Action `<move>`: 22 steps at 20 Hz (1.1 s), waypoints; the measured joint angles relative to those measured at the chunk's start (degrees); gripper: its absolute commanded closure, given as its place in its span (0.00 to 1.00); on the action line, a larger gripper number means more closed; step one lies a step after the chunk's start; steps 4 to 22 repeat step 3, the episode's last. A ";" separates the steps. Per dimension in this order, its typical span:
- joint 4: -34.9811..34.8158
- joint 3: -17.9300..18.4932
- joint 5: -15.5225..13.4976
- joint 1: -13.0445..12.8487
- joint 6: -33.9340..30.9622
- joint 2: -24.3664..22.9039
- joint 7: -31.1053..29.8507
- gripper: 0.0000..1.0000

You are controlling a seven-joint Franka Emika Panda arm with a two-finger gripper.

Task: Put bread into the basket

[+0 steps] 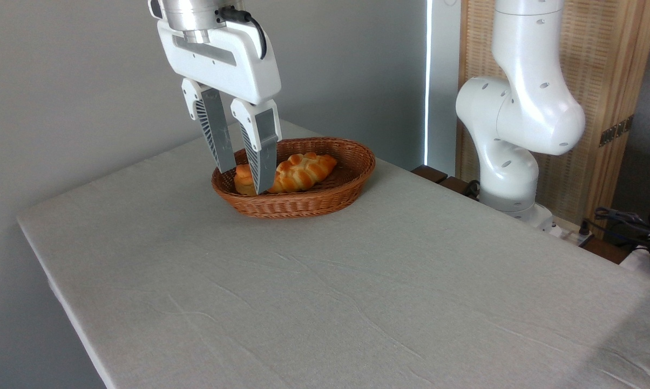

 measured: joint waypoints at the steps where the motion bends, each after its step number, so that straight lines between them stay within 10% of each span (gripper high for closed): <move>1: 0.00 0.04 0.00 0.03 0.01 0.00 0.00 0.00; 22: 0.00 0.16 0.00 0.16 0.02 0.00 -0.01 0.00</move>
